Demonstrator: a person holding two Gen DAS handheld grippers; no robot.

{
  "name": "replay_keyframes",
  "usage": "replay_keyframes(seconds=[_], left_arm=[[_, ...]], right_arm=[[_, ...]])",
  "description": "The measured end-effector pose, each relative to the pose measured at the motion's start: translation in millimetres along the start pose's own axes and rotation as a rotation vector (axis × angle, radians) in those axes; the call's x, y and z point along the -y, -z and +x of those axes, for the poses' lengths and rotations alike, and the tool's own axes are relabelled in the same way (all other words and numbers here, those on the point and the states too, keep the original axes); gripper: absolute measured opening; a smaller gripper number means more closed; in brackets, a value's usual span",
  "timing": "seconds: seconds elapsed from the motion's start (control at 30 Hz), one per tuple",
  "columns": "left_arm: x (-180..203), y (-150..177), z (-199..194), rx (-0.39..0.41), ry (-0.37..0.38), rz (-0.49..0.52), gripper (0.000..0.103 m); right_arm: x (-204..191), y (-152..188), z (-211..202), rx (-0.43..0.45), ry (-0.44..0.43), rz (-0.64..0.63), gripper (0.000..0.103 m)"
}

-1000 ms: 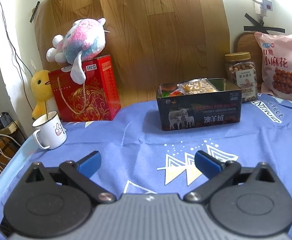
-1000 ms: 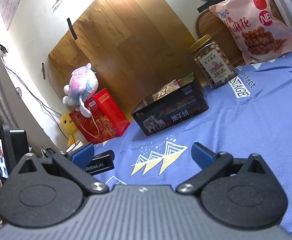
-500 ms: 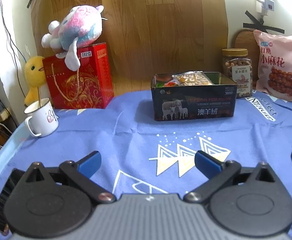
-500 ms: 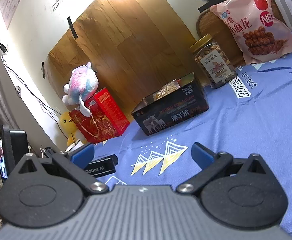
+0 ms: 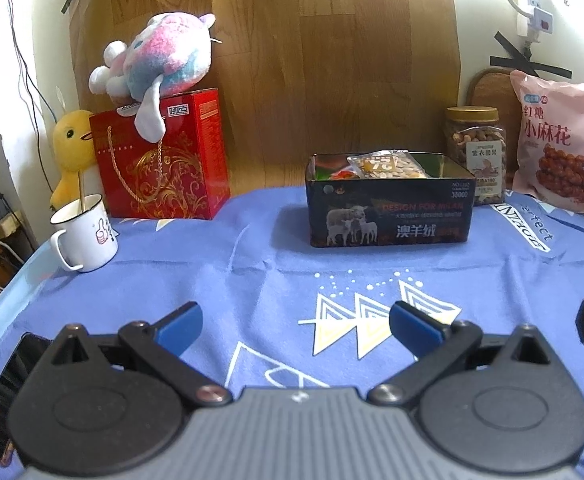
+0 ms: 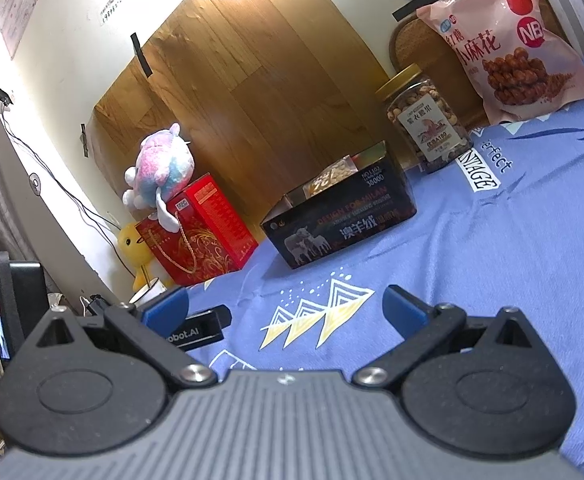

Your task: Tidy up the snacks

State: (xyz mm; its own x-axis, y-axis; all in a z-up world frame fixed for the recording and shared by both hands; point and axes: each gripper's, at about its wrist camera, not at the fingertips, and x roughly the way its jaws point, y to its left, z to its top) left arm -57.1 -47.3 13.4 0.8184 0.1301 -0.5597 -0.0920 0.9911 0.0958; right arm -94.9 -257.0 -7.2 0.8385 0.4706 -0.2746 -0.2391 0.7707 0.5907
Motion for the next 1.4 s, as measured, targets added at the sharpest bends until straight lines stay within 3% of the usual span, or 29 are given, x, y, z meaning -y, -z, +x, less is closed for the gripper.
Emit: replay_keyframes(seconds=[0.43, 1.4], left_arm=[[-2, 6, 4, -0.069, 0.021, -0.031, 0.103], [-1, 6, 11, -0.102, -0.107, -0.018, 0.103]], right_arm=[[0, 0, 0, -0.001, 0.001, 0.001, 0.103], [1, 1, 2, -0.019, 0.001, 0.001, 0.103]])
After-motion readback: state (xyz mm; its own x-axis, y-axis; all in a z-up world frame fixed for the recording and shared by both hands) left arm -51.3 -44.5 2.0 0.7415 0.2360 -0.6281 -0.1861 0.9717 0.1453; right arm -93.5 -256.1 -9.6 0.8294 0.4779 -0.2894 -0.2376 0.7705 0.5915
